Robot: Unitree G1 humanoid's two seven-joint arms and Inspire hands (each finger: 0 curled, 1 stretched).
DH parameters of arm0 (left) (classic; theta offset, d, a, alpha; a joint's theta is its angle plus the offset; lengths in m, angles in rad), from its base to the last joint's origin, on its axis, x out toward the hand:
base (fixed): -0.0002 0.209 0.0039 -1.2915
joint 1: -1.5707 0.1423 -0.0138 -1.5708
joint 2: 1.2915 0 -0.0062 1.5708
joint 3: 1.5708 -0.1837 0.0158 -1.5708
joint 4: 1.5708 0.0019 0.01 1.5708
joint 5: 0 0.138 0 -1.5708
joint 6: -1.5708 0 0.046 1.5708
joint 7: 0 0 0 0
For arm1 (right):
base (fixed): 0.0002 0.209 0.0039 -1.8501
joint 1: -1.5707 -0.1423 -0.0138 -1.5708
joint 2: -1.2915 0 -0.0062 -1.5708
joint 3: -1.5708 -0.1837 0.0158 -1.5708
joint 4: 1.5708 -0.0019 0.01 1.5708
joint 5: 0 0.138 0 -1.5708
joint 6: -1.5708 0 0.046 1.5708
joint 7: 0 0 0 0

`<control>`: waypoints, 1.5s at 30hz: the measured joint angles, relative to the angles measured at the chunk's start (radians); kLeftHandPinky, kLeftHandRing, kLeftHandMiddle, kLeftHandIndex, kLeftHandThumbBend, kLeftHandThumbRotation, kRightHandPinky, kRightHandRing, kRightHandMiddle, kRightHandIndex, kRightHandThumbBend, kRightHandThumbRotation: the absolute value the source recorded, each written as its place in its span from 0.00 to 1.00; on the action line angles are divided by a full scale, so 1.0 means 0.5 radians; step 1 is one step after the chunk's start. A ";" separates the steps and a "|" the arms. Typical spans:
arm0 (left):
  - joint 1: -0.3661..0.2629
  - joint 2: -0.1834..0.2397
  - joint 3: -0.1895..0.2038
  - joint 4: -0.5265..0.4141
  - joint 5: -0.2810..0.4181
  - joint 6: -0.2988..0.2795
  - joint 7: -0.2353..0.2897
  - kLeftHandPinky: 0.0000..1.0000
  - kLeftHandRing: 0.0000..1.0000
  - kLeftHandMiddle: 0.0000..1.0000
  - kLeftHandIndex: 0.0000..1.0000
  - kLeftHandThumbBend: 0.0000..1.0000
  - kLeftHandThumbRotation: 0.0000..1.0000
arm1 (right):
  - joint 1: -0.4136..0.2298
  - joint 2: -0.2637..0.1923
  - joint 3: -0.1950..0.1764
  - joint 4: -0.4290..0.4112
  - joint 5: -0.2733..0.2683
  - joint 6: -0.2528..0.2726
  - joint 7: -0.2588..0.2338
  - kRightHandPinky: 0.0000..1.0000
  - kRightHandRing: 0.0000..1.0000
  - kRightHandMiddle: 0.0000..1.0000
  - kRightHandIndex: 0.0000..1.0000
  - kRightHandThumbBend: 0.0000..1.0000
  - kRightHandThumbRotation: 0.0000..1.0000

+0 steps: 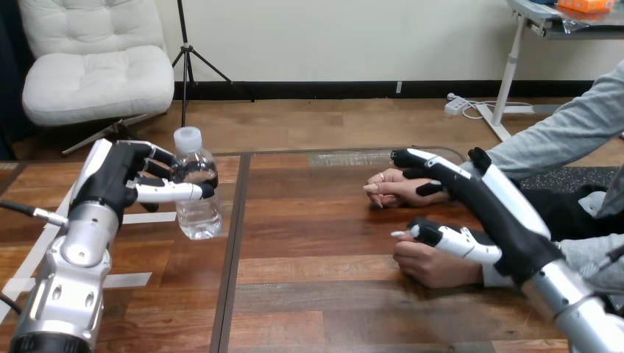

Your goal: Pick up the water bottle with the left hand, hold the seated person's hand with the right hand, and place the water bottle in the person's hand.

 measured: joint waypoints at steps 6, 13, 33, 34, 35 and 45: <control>0.002 0.000 0.011 -0.059 -0.003 0.004 -0.014 0.33 0.40 0.46 0.45 0.65 0.00 | -0.104 -0.068 0.022 0.123 -0.095 -0.055 -0.079 0.73 0.84 0.87 0.86 1.00 0.85; 0.006 0.000 0.014 -0.122 -0.003 0.013 -0.031 0.34 0.40 0.45 0.45 0.65 0.00 | -0.200 -0.116 0.053 0.231 -0.193 -0.074 -0.145 0.71 0.84 0.88 0.86 1.00 0.76; 0.086 -0.002 0.023 -0.263 -0.042 0.041 -0.047 0.35 0.41 0.46 0.45 0.64 0.00 | -0.352 -0.213 0.225 0.506 -0.419 -0.112 -0.202 0.71 0.85 0.87 0.85 1.00 0.57; 0.089 -0.002 0.025 -0.266 -0.046 0.045 -0.047 0.35 0.41 0.46 0.45 0.64 0.00 | -0.360 -0.218 0.235 0.524 -0.430 -0.116 -0.203 0.72 0.85 0.87 0.85 1.00 0.57; 0.095 -0.002 0.029 -0.268 -0.050 0.050 -0.047 0.35 0.41 0.46 0.45 0.64 0.00 | -0.369 -0.224 0.245 0.547 -0.438 -0.123 -0.204 0.72 0.85 0.87 0.85 1.00 0.57; 0.147 -0.002 0.048 -0.313 -0.075 0.075 -0.052 0.35 0.40 0.46 0.44 0.64 0.00 | -0.437 -0.272 0.303 0.737 -0.475 -0.176 -0.237 0.77 0.86 0.87 0.85 1.00 0.57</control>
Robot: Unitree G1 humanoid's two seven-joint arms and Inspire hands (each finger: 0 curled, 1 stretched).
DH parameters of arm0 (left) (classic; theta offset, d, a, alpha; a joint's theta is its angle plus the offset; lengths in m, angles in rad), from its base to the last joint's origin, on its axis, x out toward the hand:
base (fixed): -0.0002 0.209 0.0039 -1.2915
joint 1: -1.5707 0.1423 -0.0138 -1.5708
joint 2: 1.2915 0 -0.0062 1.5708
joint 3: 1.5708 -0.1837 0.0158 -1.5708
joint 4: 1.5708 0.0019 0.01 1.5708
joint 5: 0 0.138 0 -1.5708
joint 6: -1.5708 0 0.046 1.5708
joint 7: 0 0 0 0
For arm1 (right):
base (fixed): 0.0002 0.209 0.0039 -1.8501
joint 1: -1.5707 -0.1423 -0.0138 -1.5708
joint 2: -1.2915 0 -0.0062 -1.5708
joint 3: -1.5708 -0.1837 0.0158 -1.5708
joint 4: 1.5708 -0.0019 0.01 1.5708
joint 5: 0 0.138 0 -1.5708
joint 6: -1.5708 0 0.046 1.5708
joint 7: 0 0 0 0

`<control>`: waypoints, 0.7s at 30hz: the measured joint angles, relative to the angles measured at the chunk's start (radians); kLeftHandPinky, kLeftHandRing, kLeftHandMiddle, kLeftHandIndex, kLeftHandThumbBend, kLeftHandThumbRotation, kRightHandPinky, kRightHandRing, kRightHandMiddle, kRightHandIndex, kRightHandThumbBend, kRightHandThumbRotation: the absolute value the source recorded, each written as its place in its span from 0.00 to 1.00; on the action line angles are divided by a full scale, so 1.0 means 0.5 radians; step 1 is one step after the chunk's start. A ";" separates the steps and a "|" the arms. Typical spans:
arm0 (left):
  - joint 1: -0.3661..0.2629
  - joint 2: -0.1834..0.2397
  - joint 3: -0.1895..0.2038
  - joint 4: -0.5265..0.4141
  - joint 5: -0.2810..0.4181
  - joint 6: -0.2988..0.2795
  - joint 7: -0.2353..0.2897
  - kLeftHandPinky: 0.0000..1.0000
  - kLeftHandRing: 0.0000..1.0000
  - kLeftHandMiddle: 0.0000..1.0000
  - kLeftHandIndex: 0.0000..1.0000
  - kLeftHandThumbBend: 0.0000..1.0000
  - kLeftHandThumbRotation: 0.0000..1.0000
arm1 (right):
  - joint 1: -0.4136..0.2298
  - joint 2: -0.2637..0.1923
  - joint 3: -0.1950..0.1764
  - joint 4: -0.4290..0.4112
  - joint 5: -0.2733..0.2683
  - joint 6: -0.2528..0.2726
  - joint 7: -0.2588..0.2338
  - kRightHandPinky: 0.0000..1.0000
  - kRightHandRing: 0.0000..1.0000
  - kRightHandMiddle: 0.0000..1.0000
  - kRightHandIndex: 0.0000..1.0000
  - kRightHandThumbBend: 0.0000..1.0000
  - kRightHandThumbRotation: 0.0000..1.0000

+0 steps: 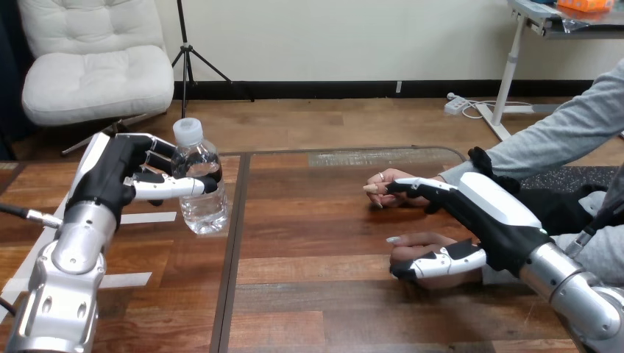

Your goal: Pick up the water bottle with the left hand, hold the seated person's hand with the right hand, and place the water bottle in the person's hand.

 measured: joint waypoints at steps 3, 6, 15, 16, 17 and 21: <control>0.010 0.000 0.001 -0.006 0.001 0.003 -0.002 0.34 0.40 0.46 0.44 0.63 0.00 | -0.019 -0.021 0.019 0.046 -0.004 -0.008 -0.007 0.78 0.86 0.87 0.85 1.00 0.59; 0.016 0.000 0.001 -0.009 0.001 0.004 -0.004 0.34 0.40 0.46 0.44 0.63 0.00 | -0.032 -0.035 0.027 0.076 -0.006 -0.009 -0.012 0.79 0.86 0.87 0.85 1.00 0.61; 0.018 0.000 0.002 -0.014 -0.003 0.004 -0.011 0.34 0.40 0.45 0.45 0.63 0.00 | -0.062 -0.076 0.049 0.180 -0.026 -0.044 -0.059 0.80 0.85 0.86 0.84 1.00 0.68; 0.018 0.000 0.002 -0.016 -0.004 0.004 -0.012 0.34 0.40 0.45 0.45 0.63 0.00 | -0.066 -0.081 0.051 0.195 -0.033 -0.051 -0.067 0.80 0.85 0.86 0.84 1.00 0.68; 0.018 0.000 0.003 -0.017 -0.005 0.004 -0.013 0.34 0.40 0.45 0.44 0.63 0.00 | -0.069 -0.086 0.054 0.207 -0.039 -0.055 -0.074 0.80 0.85 0.86 0.84 1.00 0.69; 0.019 0.000 0.007 -0.029 -0.009 0.004 -0.016 0.34 0.39 0.45 0.44 0.63 0.00 | -0.082 -0.110 0.072 0.262 -0.049 -0.075 -0.095 0.80 0.85 0.85 0.84 1.00 0.69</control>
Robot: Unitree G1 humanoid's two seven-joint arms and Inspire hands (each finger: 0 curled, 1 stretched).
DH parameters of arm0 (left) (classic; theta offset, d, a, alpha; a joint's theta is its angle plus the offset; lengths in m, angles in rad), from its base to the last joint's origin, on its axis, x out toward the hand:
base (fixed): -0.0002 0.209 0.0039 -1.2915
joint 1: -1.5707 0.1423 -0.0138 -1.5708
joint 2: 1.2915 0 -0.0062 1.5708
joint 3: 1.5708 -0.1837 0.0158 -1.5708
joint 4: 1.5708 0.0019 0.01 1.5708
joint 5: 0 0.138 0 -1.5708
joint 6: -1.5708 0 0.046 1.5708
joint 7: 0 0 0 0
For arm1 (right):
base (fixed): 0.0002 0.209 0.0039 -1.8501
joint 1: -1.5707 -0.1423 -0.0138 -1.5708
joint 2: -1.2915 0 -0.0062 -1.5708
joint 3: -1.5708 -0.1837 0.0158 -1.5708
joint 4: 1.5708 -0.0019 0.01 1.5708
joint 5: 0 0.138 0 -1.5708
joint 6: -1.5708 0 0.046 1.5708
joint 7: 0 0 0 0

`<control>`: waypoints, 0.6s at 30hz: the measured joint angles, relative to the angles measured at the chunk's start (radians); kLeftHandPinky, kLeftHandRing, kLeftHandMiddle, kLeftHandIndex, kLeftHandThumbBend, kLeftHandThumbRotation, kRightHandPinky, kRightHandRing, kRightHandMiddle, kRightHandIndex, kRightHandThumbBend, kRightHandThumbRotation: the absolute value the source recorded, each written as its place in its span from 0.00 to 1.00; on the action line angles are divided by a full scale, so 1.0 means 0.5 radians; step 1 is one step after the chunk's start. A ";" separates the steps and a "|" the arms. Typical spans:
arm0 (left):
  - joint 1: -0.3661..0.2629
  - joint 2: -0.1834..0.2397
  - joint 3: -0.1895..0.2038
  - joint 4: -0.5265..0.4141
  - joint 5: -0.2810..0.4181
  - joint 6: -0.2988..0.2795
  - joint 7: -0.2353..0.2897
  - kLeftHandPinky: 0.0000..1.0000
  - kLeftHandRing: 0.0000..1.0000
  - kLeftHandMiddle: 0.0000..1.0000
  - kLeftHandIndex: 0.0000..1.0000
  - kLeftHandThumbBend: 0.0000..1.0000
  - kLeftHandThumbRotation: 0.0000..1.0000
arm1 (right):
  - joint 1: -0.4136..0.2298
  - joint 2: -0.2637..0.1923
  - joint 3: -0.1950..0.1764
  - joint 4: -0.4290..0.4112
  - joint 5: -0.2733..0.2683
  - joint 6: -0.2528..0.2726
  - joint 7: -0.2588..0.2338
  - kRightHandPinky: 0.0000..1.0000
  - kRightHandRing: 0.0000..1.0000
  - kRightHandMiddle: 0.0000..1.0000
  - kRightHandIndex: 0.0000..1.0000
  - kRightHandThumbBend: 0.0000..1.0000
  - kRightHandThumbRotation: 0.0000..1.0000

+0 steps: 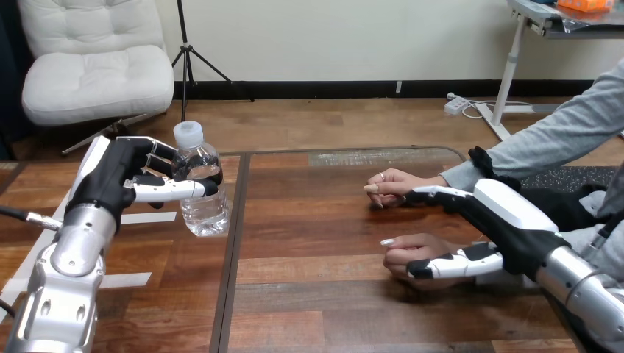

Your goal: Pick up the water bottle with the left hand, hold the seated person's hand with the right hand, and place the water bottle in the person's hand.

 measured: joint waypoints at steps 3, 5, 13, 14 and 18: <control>0.001 0.000 0.004 -0.011 -0.002 0.000 -0.001 0.34 0.40 0.45 0.44 0.63 0.00 | -0.007 -0.009 0.011 0.035 0.000 -0.004 -0.015 0.80 0.85 0.85 0.84 1.00 0.69; 0.002 0.000 0.006 -0.020 -0.003 0.000 -0.002 0.34 0.40 0.45 0.44 0.63 0.00 | -0.009 -0.015 0.019 0.054 0.000 -0.005 -0.021 0.81 0.85 0.85 0.84 1.00 0.69; 0.004 0.000 0.015 -0.060 -0.005 0.000 -0.009 0.34 0.39 0.44 0.44 0.63 0.00 | -0.013 -0.026 0.046 0.133 0.000 -0.008 -0.055 0.81 0.85 0.85 0.83 1.00 0.66; 0.004 0.000 0.017 -0.063 -0.005 0.000 -0.009 0.34 0.39 0.44 0.44 0.63 0.00 | -0.013 -0.028 0.048 0.140 0.000 -0.008 -0.055 0.81 0.85 0.85 0.83 1.00 0.66; 0.005 0.001 0.022 -0.070 -0.004 0.000 -0.013 0.33 0.39 0.44 0.44 0.64 0.00 | -0.013 -0.039 0.054 0.158 -0.001 -0.008 -0.055 0.81 0.85 0.85 0.83 1.00 0.64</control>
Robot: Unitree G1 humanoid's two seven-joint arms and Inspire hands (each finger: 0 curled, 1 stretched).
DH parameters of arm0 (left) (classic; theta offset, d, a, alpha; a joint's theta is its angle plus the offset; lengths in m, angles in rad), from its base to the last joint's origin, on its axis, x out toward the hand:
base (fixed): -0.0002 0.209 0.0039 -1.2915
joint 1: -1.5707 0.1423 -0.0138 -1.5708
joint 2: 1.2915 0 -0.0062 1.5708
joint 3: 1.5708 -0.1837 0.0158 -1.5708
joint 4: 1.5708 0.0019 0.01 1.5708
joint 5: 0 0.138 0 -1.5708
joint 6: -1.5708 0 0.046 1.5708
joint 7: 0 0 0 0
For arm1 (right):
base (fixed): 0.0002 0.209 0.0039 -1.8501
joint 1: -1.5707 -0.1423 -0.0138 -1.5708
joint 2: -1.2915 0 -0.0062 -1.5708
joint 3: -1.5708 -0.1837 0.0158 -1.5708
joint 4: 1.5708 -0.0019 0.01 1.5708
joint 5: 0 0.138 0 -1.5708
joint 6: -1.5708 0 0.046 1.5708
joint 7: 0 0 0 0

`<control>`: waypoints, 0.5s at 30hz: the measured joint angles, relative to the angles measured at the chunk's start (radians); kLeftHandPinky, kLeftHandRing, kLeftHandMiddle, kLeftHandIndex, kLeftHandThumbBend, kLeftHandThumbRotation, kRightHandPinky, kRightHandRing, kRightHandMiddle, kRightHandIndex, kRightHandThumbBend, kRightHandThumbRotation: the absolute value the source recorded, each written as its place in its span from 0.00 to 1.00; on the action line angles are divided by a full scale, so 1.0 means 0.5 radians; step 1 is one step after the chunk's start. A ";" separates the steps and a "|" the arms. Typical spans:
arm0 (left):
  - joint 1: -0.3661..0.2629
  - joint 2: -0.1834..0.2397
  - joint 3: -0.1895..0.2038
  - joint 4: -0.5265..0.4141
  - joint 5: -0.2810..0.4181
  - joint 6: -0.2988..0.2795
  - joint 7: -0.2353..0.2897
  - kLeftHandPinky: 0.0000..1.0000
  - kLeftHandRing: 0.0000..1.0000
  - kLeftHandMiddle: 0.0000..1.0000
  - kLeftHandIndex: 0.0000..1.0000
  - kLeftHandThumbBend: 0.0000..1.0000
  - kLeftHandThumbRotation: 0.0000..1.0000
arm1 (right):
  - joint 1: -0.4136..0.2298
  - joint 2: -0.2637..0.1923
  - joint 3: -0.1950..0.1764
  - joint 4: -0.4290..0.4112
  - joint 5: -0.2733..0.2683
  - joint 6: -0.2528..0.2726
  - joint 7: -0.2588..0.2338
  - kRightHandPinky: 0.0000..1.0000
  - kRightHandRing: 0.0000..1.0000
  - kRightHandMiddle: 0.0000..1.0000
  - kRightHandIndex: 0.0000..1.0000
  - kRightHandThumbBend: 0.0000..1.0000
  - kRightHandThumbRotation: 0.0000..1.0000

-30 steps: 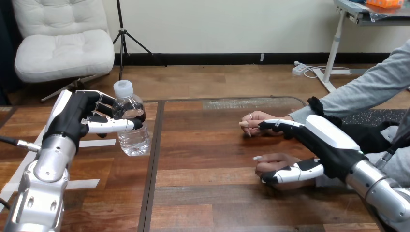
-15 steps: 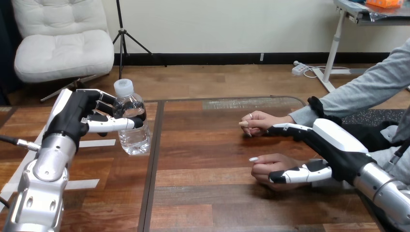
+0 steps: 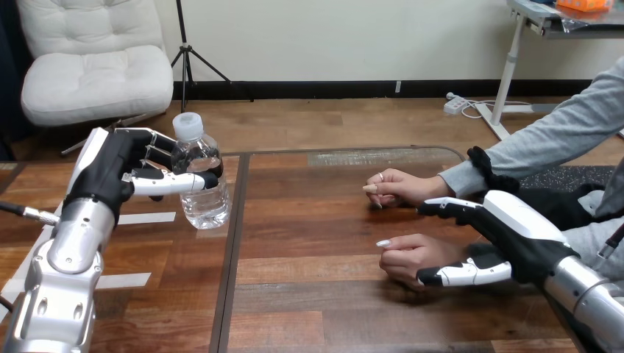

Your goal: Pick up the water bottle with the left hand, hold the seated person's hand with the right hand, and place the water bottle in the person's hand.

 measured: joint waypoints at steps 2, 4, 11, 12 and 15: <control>0.002 0.000 0.001 -0.005 0.000 0.000 -0.001 0.33 0.39 0.44 0.44 0.64 0.00 | 0.000 -0.006 0.001 0.007 0.000 0.000 -0.001 0.81 0.85 0.84 0.83 1.00 0.63; 0.006 0.000 0.002 -0.009 0.001 0.000 -0.003 0.33 0.39 0.44 0.44 0.64 0.00 | 0.000 -0.013 0.001 0.009 0.000 0.000 -0.001 0.80 0.85 0.84 0.83 1.00 0.62; 0.022 0.000 0.002 -0.028 0.005 0.000 -0.011 0.34 0.39 0.44 0.44 0.64 0.00 | 0.000 -0.037 0.002 0.010 -0.004 0.000 -0.013 0.77 0.83 0.83 0.82 1.00 0.61; 0.025 0.000 0.002 -0.030 0.005 0.000 -0.011 0.34 0.40 0.45 0.44 0.64 0.00 | 0.000 -0.038 0.002 0.010 -0.004 0.000 -0.015 0.77 0.83 0.83 0.82 1.00 0.61; 0.028 0.000 0.002 -0.034 0.007 0.004 -0.014 0.34 0.40 0.45 0.44 0.64 0.00 | 0.000 -0.042 0.002 0.010 -0.004 0.000 -0.017 0.76 0.83 0.83 0.82 1.00 0.60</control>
